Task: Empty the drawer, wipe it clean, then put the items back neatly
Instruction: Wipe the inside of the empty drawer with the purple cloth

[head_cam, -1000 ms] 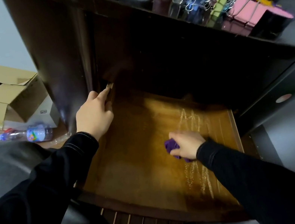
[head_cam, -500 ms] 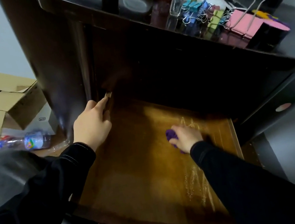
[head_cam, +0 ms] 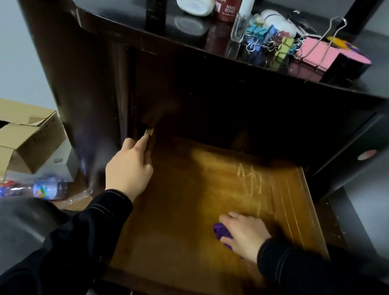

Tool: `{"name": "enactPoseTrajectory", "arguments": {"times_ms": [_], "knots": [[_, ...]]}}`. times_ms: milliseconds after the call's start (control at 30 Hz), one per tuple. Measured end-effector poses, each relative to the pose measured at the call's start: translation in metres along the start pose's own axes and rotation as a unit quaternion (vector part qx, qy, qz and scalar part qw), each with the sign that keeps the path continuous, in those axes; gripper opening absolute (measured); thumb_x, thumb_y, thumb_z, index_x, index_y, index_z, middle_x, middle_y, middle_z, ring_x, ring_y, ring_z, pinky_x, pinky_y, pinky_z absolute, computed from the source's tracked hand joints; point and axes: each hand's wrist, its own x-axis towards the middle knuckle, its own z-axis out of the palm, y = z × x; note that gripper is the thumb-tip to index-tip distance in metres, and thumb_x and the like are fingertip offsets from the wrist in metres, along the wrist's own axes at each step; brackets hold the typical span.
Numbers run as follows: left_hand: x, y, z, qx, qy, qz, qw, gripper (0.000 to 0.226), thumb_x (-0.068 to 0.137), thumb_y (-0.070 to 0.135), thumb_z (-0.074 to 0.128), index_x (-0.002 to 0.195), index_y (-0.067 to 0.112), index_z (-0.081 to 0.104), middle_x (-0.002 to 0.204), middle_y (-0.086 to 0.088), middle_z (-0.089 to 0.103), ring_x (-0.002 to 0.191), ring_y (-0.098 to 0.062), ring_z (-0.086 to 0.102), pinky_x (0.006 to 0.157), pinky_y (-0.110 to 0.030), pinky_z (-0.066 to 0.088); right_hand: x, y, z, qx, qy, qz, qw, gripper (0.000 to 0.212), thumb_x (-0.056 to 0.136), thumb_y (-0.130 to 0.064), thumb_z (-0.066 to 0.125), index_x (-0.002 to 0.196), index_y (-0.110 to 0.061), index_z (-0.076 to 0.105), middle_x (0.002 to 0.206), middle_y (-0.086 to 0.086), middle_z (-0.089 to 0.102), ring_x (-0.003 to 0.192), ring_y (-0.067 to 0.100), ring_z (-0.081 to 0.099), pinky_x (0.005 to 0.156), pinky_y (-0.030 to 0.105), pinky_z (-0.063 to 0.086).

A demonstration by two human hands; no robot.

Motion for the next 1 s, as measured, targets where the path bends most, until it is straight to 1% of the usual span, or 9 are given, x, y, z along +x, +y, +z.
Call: {"name": "enactPoseTrajectory", "arguments": {"times_ms": [233,333,400,500,567,633,767,900,1000], "knots": [[0.003,-0.006,0.005,0.002,0.005,0.007,1.000,0.051,0.101,0.024,0.047,0.151,0.024,0.041,0.112,-0.004,0.053,0.094,-0.031,0.061,0.077,-0.044,0.053,0.092,0.036,-0.051,0.034,0.076,0.165,0.983,0.039,0.098,-0.046,0.060,0.132,-0.027,0.056,0.127,0.001,0.065,0.114,0.024,0.063,0.088,0.034,0.049],[0.003,-0.007,0.006,0.010,0.008,0.013,1.000,0.052,0.100,0.024,0.048,0.151,0.024,0.041,0.110,-0.003,0.053,0.092,-0.030,0.061,0.075,-0.043,0.054,0.138,0.053,-0.065,0.098,0.047,0.255,0.961,0.028,0.099,-0.047,0.052,0.108,-0.023,0.063,0.110,0.008,0.070,0.098,0.026,0.068,0.086,0.027,0.053],[0.004,-0.006,0.006,0.016,0.005,0.012,1.000,0.052,0.100,0.024,0.048,0.151,0.024,0.041,0.110,-0.003,0.053,0.092,-0.030,0.061,0.075,-0.044,0.054,0.152,0.057,-0.065,0.103,0.039,0.275,0.955,0.029,0.096,-0.044,0.055,0.098,-0.015,0.053,0.097,0.009,0.065,0.077,0.024,0.065,0.064,0.020,0.054],[0.004,-0.003,0.003,0.014,0.000,0.008,1.000,0.052,0.100,0.024,0.048,0.152,0.024,0.040,0.110,-0.004,0.053,0.093,-0.032,0.061,0.075,-0.045,0.053,0.143,0.051,-0.064,0.040,0.069,0.259,0.963,0.026,0.103,-0.040,0.048,0.093,-0.019,0.060,0.094,0.010,0.064,0.099,0.030,0.068,0.077,0.029,0.046],[0.002,-0.001,0.001,0.007,-0.004,0.005,1.000,0.052,0.100,0.024,0.048,0.152,0.024,0.041,0.111,-0.004,0.053,0.094,-0.032,0.061,0.076,-0.045,0.053,0.117,0.040,-0.058,-0.003,0.109,0.217,0.970,0.029,0.103,-0.040,0.052,0.122,-0.022,0.062,0.118,0.008,0.065,0.113,0.028,0.064,0.083,0.033,0.047],[0.001,0.000,0.000,0.004,-0.006,0.004,1.000,0.052,0.100,0.024,0.048,0.152,0.023,0.041,0.111,-0.003,0.053,0.094,-0.032,0.061,0.075,-0.044,0.053,0.085,0.026,-0.041,-0.002,0.105,0.186,0.977,0.037,0.101,-0.040,0.055,0.134,-0.024,0.055,0.127,0.003,0.060,0.111,0.024,0.063,0.081,0.033,0.049],[-0.001,0.001,-0.003,-0.003,-0.004,0.003,1.000,0.052,0.100,0.024,0.048,0.152,0.023,0.041,0.111,-0.003,0.053,0.092,-0.031,0.061,0.073,-0.042,0.052,0.038,0.010,-0.010,-0.025,0.070,0.113,0.991,0.036,0.100,-0.042,0.056,0.132,-0.025,0.055,0.124,0.000,0.057,0.101,0.021,0.066,0.076,0.034,0.054],[0.000,-0.001,-0.001,0.000,-0.005,0.004,1.000,0.052,0.101,0.025,0.047,0.152,0.023,0.039,0.110,-0.002,0.052,0.091,-0.029,0.060,0.074,-0.041,0.052,0.058,0.024,-0.022,-0.017,0.093,0.127,0.987,0.036,0.100,-0.040,0.057,0.133,-0.026,0.055,0.128,0.001,0.057,0.103,0.022,0.064,0.079,0.033,0.053],[0.001,-0.003,0.001,-0.006,-0.003,0.002,1.000,0.052,0.101,0.024,0.048,0.152,0.023,0.040,0.111,-0.002,0.052,0.093,-0.029,0.060,0.076,-0.043,0.053,0.104,0.043,-0.042,0.002,0.129,0.201,0.971,0.032,0.102,-0.039,0.054,0.130,-0.025,0.059,0.127,0.004,0.062,0.109,0.025,0.064,0.082,0.033,0.047]]}}
